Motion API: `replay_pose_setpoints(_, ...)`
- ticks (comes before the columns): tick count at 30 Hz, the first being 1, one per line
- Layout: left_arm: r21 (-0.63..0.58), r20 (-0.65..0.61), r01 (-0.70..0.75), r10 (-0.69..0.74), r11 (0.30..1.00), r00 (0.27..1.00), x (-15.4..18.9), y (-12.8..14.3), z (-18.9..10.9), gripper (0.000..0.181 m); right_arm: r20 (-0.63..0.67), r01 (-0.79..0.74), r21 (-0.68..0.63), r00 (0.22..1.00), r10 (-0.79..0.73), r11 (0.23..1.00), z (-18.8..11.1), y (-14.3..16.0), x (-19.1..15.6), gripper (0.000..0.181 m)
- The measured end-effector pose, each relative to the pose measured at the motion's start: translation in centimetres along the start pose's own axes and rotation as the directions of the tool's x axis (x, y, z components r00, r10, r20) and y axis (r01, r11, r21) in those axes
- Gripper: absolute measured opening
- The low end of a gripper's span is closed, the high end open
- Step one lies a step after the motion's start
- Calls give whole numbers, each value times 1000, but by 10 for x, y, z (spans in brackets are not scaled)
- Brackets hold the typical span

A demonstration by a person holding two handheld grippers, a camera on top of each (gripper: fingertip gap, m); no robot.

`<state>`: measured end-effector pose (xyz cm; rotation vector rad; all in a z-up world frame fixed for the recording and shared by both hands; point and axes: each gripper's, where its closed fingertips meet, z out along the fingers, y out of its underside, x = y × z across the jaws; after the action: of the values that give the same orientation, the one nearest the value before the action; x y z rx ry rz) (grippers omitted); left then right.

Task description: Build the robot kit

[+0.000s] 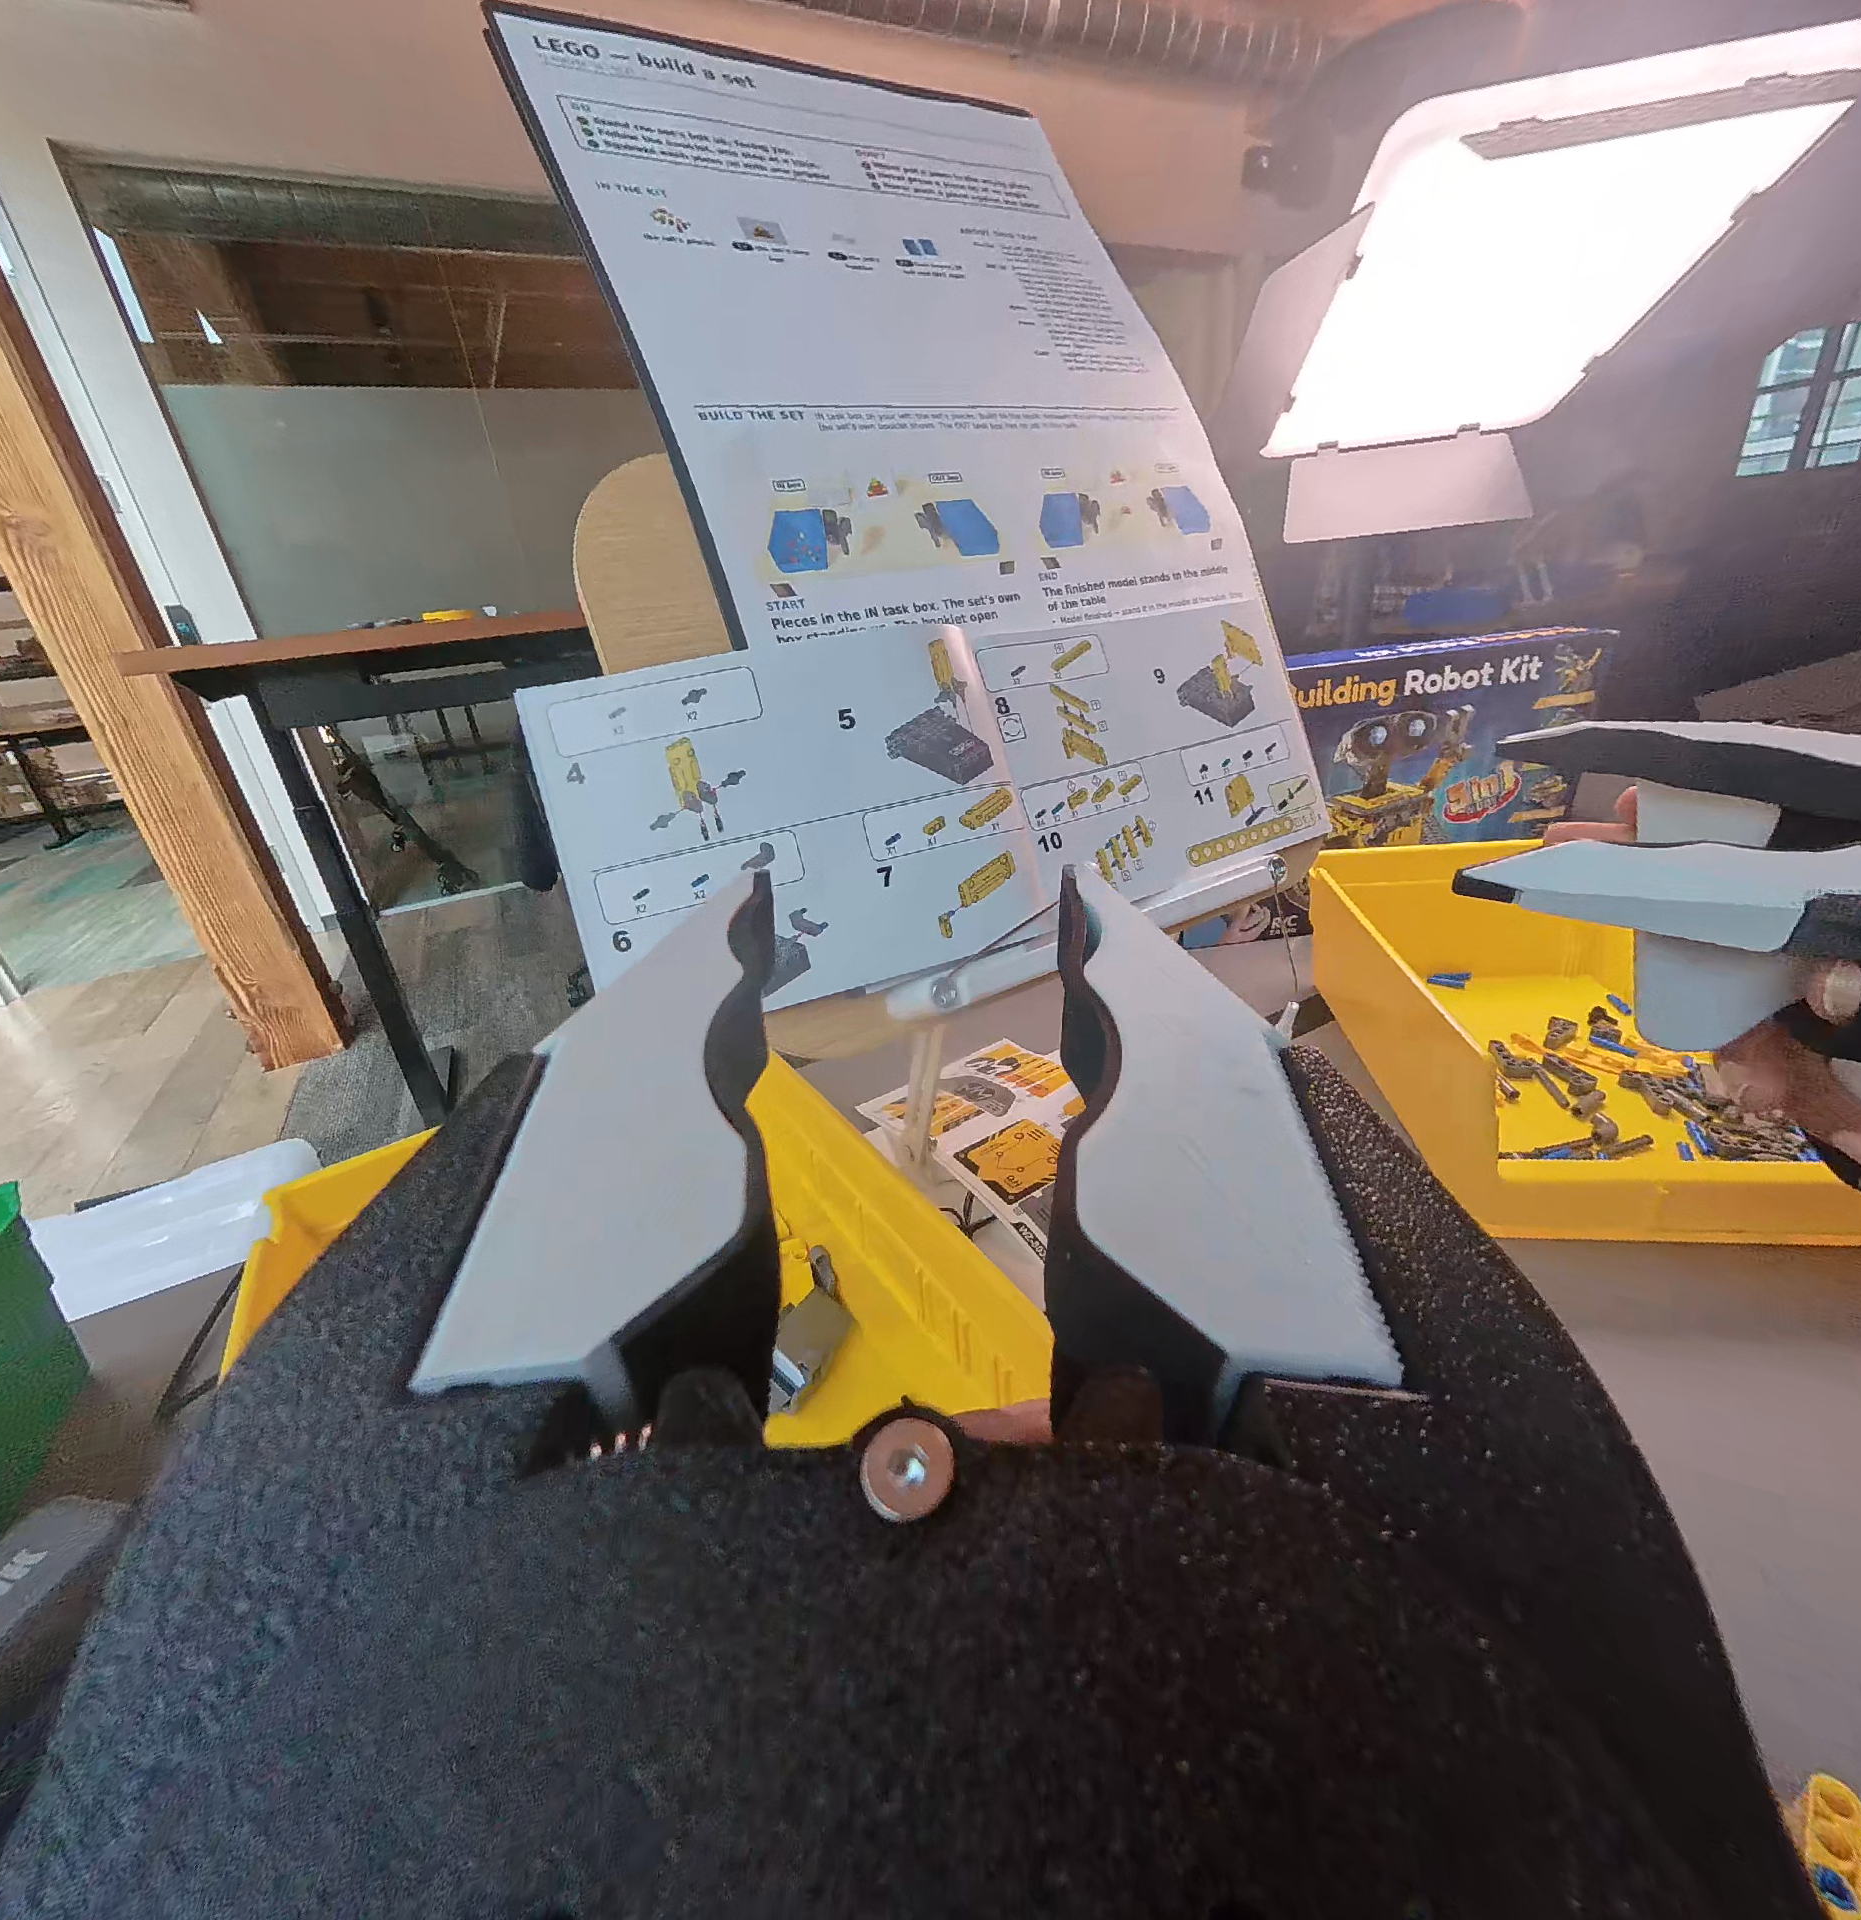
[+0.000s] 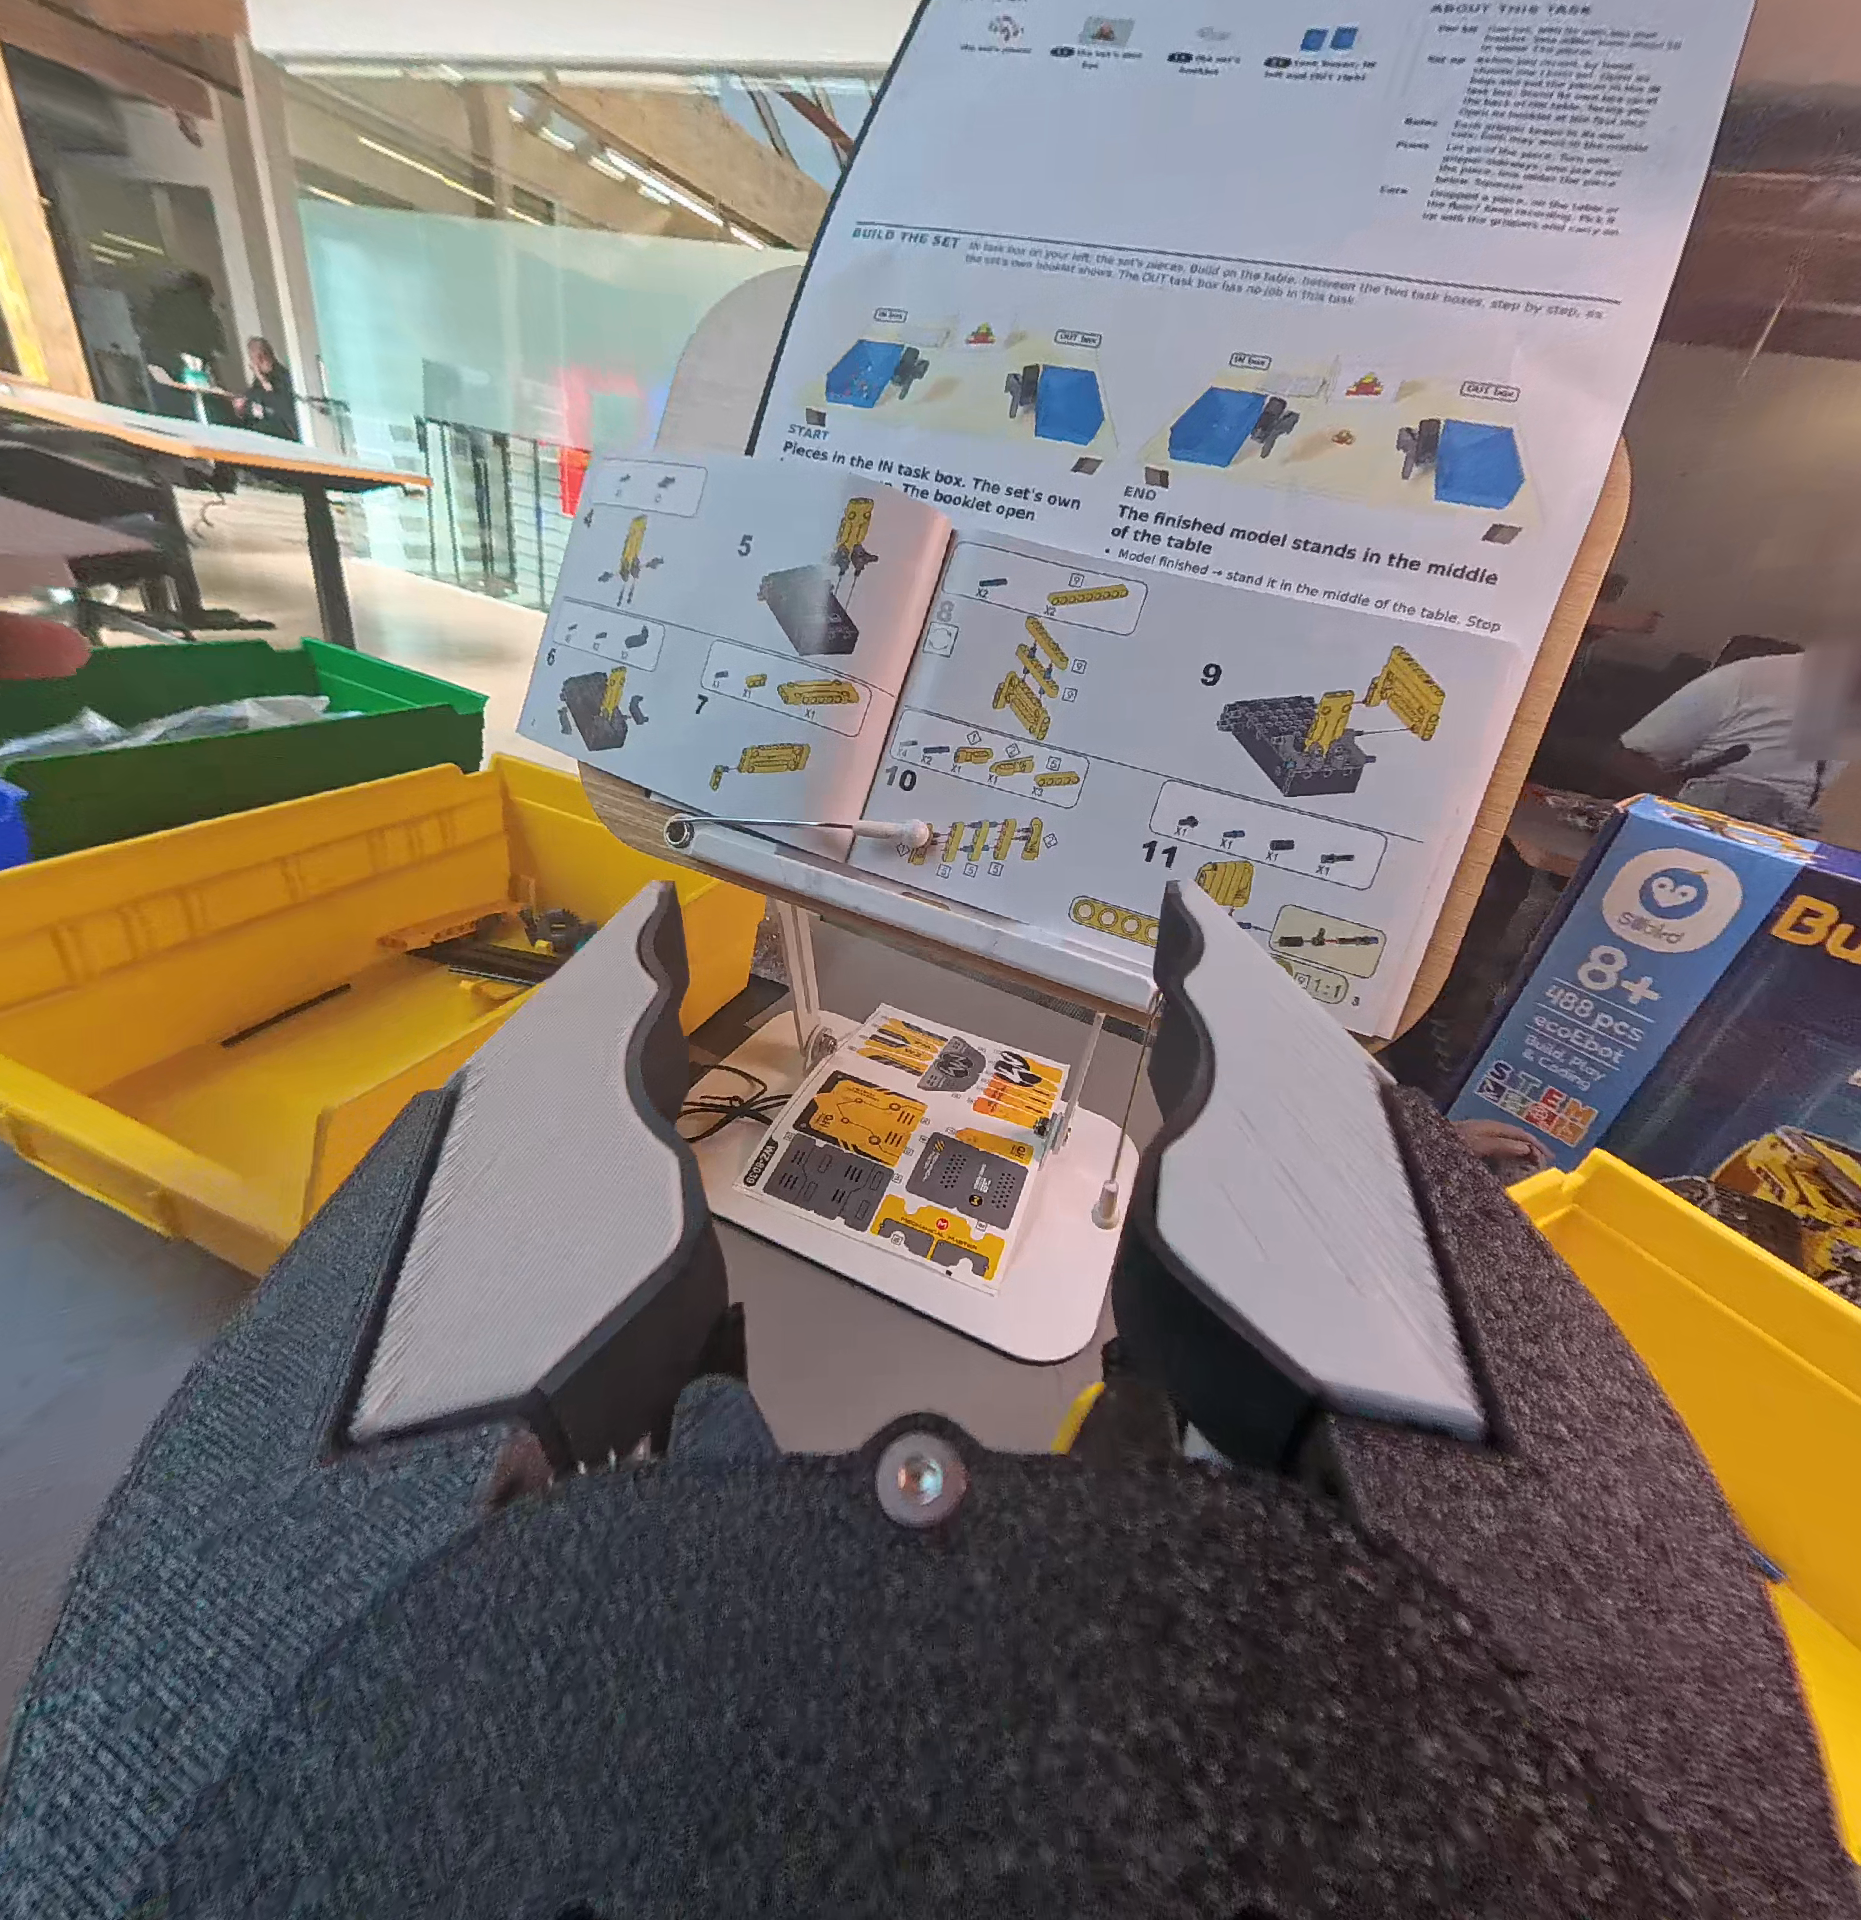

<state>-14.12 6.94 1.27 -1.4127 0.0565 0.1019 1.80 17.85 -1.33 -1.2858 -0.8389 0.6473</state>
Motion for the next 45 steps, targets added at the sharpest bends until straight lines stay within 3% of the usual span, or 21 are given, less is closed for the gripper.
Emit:
replay_pose_setpoints(4,-19,2,6,-6,1000,1000,1,10,3,55,-16,-3,4,1000,4,1000,-2,0,6,78)
replay_pose_setpoints(14,-70,-44,36,-39,997,998,2,30,9,52,-22,-32,1,999,32,999,-4,-4,12,66)
replay_pose_setpoints(18,-211,-208,94,-139,973,968,18,40,9,53,-28,-54,-20,998,53,998,1,13,11,62)
replay_pose_setpoints(22,-267,-319,-26,-63,963,946,31,8,20,47,-44,-3,-48,999,1,999,6,26,10,60)
replay_pose_setpoints(28,-285,-387,-178,57,942,920,48,-79,54,53,-70,-40,-43,997,37,998,3,24,20,59)
replay_pose_setpoints(32,-323,-392,-238,99,916,915,65,-100,73,53,-105,-50,-34,993,47,998,-2,22,31,58)
replay_pose_setpoints(40,-411,-485,-430,207,804,850,104,-64,67,51,-140,-48,-35,989,42,998,-6,23,43,56)
replay_pose_setpoints(45,-386,-528,-352,108,853,842,118,-48,62,52,-143,-32,-33,989,27,999,-7,18,46,56)
